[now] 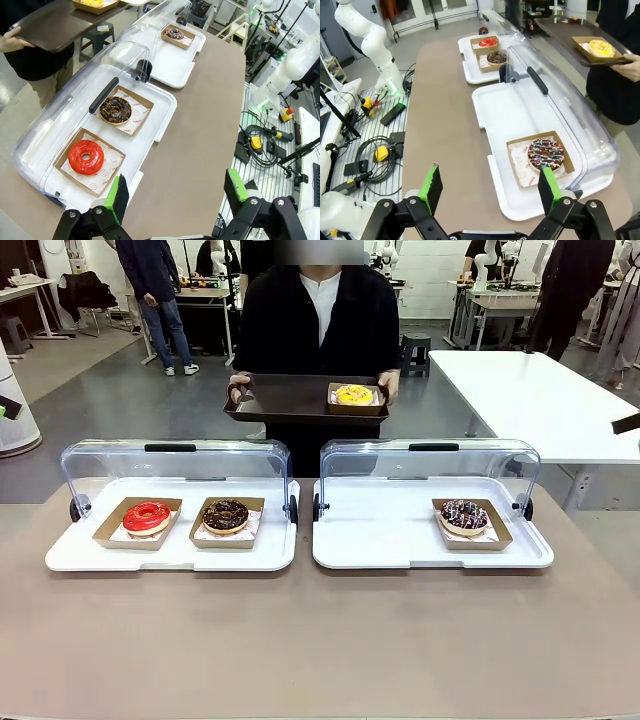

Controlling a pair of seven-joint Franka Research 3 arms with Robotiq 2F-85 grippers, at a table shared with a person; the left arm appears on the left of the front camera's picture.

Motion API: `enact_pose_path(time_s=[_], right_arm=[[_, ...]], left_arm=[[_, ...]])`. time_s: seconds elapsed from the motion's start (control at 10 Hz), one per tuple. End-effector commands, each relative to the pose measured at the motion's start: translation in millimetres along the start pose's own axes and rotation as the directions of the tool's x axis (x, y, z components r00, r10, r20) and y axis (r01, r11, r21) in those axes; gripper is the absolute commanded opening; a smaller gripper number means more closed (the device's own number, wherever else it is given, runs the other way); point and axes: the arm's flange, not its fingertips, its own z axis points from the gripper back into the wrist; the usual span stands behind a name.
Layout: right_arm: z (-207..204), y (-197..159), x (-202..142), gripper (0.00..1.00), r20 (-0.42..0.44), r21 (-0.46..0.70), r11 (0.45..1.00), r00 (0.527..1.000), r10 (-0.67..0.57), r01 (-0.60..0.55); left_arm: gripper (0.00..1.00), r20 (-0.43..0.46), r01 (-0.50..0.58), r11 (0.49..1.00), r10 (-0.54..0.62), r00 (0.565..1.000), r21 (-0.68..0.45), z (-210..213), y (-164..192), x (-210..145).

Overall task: Provide the desired donut to the person.
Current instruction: Pick up and lift the Paper togo box containing the Donut pointed at by the person.

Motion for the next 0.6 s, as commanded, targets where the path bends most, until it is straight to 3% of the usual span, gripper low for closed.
enact_pose_path(time_s=[0.0,0.5], right_arm=[[-1.0,0.5,0.2,1.0,0.003,0.0,1.0,1.0,0.002,-0.002],[-1.0,0.5,0.2,1.0,0.003,0.0,1.0,1.0,0.002,-0.002]], left_arm=[[1.0,0.014,-0.014,1.0,0.015,1.0,-0.006,0.7,-1.6,2.7],[1.0,0.014,-0.014,1.0,0.015,1.0,-0.006,0.7,-1.6,2.7]])
